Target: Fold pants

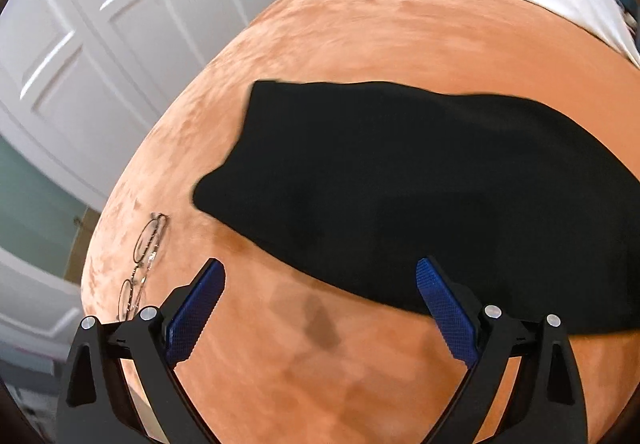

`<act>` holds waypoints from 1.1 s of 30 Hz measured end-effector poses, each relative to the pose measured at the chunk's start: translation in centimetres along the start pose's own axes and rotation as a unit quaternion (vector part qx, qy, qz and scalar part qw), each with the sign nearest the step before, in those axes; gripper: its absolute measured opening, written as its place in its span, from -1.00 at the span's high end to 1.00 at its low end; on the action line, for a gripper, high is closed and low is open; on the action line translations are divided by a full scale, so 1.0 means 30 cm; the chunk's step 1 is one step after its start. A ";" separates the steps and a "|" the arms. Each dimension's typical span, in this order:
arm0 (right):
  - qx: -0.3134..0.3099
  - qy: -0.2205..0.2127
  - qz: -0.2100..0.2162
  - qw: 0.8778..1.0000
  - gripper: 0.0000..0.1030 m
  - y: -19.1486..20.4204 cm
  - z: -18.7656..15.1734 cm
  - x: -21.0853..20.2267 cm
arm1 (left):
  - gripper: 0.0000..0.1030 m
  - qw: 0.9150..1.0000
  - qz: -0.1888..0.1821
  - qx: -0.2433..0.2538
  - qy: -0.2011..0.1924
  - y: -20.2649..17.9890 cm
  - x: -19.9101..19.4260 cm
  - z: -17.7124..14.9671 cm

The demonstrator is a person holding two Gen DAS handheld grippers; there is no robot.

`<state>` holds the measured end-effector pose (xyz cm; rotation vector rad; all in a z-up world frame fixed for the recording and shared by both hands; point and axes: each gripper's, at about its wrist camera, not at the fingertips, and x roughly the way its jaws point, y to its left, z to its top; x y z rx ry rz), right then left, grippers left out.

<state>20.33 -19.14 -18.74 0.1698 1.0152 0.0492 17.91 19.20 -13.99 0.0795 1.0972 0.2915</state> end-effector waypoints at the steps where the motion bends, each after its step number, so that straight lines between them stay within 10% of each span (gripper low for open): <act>1: 0.015 0.008 -0.040 0.999 0.14 -0.113 -0.041 -0.021 | -0.84 1.000 -0.005 0.008 0.000 -0.037 -0.024 -0.012; 9: 0.184 -0.059 -0.172 0.966 0.16 -0.818 -0.252 -0.385 | -0.85 0.994 -0.028 0.103 -0.013 -0.407 -0.212 -0.101; 14: 0.325 -0.083 -0.093 0.938 -0.13 -1.130 -0.332 -0.383 | -0.85 0.986 -0.034 0.159 -0.015 -0.603 -0.312 -0.156; 21: 0.329 -0.117 -0.046 0.936 -0.36 -1.193 -0.278 -0.312 | -0.85 0.978 -0.018 0.208 -0.028 -0.753 -0.373 -0.199; 27: 0.280 -0.153 -0.124 0.940 -0.30 -1.144 -0.257 -0.380 | -0.86 0.974 -0.016 0.225 -0.032 -0.804 -0.398 -0.230; 33: 0.230 -0.092 -0.115 0.962 0.57 -1.138 -0.270 -0.331 | -0.86 0.972 -0.010 0.233 -0.019 -0.808 -0.386 -0.252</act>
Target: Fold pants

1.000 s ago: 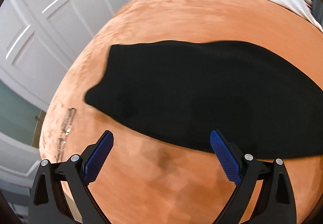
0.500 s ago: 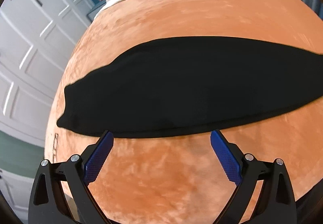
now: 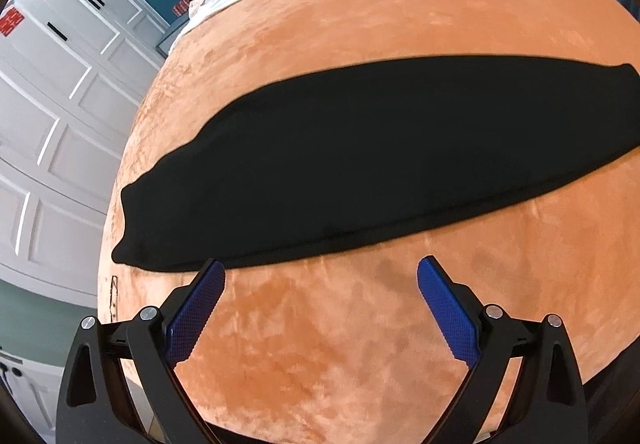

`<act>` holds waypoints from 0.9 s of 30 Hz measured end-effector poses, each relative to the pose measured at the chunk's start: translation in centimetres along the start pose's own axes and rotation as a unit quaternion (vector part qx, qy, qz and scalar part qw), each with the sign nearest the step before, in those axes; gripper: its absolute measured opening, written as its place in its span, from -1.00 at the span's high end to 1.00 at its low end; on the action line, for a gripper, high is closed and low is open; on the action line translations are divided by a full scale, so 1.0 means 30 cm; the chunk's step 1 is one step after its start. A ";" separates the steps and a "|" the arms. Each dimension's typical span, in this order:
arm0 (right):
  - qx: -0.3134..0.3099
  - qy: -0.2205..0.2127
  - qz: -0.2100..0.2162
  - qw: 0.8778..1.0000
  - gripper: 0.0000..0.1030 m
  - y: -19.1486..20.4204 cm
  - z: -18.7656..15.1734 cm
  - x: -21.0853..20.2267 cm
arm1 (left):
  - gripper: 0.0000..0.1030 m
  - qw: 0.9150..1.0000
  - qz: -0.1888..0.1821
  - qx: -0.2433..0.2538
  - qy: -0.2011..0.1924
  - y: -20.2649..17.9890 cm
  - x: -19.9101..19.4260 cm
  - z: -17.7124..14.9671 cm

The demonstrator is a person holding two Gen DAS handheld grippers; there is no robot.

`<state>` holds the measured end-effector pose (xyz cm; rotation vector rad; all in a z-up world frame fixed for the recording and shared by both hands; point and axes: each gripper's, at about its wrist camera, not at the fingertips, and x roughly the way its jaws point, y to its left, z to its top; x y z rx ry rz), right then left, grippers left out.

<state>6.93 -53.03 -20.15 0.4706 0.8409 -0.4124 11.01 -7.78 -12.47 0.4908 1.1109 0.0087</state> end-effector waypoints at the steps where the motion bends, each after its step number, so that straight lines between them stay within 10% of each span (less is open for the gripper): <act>1: -0.001 0.000 0.004 1.000 0.67 -0.003 0.008 -0.005 | -0.86 1.000 0.001 -0.002 0.002 0.000 0.000 -0.002; 8: -0.041 0.016 -0.018 0.999 0.73 0.002 0.036 0.044 | -0.86 1.000 -0.001 -0.015 0.004 -0.008 -0.018 -0.007; 13: 0.027 -0.027 0.008 0.999 -0.16 -0.038 0.054 -0.092 | -0.86 1.000 -0.003 -0.015 0.004 -0.007 -0.020 -0.019; 19: 0.051 0.030 0.024 0.998 -0.24 -0.068 0.048 -0.001 | -0.86 0.999 -0.014 -0.027 0.018 0.020 -0.010 -0.071; 21: 0.075 0.042 0.033 0.996 -0.16 -0.069 0.038 0.040 | -0.86 0.999 -0.017 -0.033 0.019 0.045 -0.010 -0.091; 24: 0.069 0.050 0.021 0.996 0.52 -0.031 0.050 0.042 | -0.86 0.998 -0.024 -0.046 0.022 0.096 -0.003 -0.122; 27: 0.070 0.057 0.020 0.996 0.65 0.027 0.067 0.013 | -0.86 0.998 -0.029 -0.057 0.009 0.154 -0.007 -0.146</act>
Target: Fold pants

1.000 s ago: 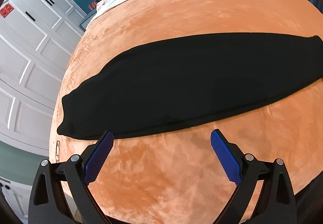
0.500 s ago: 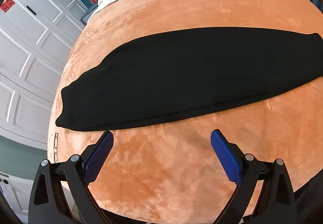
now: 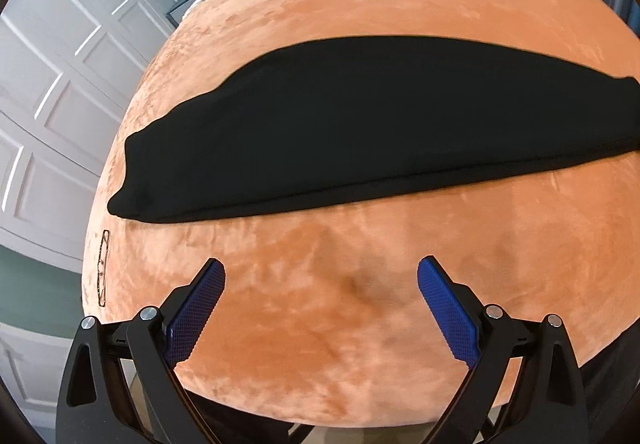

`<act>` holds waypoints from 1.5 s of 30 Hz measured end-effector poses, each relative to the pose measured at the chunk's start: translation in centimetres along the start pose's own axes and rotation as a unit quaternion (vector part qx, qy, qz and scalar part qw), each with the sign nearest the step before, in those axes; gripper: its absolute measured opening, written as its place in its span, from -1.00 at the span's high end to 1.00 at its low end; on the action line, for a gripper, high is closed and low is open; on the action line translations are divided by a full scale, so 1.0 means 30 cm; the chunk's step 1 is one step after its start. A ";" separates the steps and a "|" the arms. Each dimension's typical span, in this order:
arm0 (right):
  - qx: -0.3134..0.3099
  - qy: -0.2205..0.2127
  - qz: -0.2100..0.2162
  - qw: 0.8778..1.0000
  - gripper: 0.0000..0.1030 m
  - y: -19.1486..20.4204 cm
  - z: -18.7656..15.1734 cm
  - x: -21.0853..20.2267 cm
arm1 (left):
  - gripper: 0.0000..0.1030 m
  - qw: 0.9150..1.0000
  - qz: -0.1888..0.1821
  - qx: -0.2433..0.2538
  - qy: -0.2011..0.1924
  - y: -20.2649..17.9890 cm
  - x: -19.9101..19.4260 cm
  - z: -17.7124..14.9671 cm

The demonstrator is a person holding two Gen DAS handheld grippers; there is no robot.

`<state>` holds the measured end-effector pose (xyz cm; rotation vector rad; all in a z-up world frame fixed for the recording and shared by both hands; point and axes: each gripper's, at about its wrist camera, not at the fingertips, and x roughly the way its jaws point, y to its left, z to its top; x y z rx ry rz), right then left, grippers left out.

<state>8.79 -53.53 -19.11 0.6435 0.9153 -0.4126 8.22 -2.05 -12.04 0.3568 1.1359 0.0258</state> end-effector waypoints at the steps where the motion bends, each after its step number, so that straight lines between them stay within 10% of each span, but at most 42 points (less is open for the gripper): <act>1: -0.007 -0.005 -0.003 1.000 0.65 0.024 0.000 -0.016 | -0.86 1.000 -0.002 -0.006 -0.008 0.027 -0.008 -0.004; 10: -0.064 -0.030 -0.063 0.995 0.66 0.303 -0.039 -0.148 | -0.86 0.995 -0.045 -0.071 -0.048 0.260 -0.047 0.002; 17: -0.098 -0.032 0.006 0.995 0.66 0.551 -0.099 -0.262 | -0.86 0.992 -0.050 -0.102 -0.053 0.376 -0.014 -0.034; 32: -0.334 0.098 0.116 0.930 0.65 1.564 -0.663 0.007 | -0.86 0.988 -0.039 -0.140 -0.061 0.675 0.025 -0.168; 40: -0.380 0.134 0.065 0.913 0.53 1.668 -0.870 0.180 | -0.86 0.986 -0.048 -0.146 -0.058 0.729 0.076 -0.214; 45: -0.380 0.120 0.105 0.911 0.20 1.675 -0.873 0.087 | -0.86 0.984 -0.069 -0.155 -0.055 0.722 0.095 -0.219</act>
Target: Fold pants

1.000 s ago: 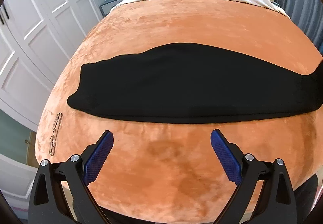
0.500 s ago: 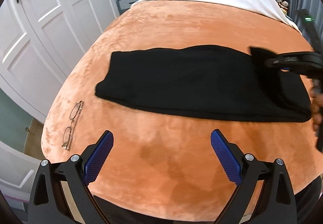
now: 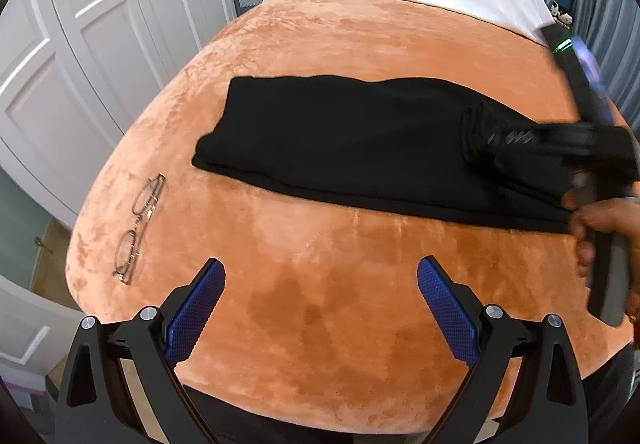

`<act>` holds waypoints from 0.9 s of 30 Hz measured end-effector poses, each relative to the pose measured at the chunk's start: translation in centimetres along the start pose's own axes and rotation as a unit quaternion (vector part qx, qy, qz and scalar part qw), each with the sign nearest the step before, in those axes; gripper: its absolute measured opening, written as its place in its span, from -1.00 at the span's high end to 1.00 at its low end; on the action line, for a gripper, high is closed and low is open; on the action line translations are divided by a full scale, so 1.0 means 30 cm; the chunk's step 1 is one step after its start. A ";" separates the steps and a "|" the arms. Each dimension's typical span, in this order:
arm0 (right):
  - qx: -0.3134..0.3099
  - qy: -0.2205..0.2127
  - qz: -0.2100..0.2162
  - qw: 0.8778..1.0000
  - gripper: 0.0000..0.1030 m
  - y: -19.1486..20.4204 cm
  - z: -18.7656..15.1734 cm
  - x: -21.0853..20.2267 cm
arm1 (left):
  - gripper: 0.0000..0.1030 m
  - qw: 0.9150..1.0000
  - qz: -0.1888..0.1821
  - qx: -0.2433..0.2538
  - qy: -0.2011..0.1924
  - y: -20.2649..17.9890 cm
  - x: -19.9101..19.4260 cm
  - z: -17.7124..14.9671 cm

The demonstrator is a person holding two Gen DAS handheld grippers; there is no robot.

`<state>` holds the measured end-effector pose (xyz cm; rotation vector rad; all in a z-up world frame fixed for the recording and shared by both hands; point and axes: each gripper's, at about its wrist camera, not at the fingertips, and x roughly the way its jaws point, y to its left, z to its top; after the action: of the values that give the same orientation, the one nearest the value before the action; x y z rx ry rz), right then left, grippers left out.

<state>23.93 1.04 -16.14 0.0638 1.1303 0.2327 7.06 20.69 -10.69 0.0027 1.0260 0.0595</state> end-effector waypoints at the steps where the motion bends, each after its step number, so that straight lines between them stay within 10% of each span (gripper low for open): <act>1: -0.002 -0.013 0.003 1.000 0.20 0.012 0.003 -0.026 | -0.86 1.000 -0.007 -0.008 0.006 0.004 0.008 0.001; 6: -0.020 -0.049 -0.064 0.997 0.21 -0.039 -0.024 -0.135 | -0.86 0.998 -0.033 -0.044 0.017 0.032 0.017 0.001; 14: 0.124 -0.063 -0.144 0.980 0.19 -0.522 -0.241 -0.290 | -0.86 0.998 -0.025 -0.042 0.029 -0.007 0.040 -0.009; 17: 0.171 -0.050 -0.130 0.975 0.15 -0.699 -0.291 -0.308 | -0.86 0.998 -0.040 -0.038 0.033 -0.064 0.051 0.004; 20: 0.182 -0.042 -0.108 0.976 -0.37 -0.767 -0.275 -0.264 | -0.86 0.997 -0.055 -0.038 0.037 -0.121 0.058 0.020; 27: 0.177 -0.004 -0.031 0.984 -0.44 -0.820 -0.240 -0.102 | -0.86 0.994 -0.077 -0.052 0.055 -0.225 0.090 0.056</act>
<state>19.93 -24.07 -20.65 0.3448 1.1528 -0.0270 10.22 14.12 -12.32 -0.1758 1.1296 -0.0276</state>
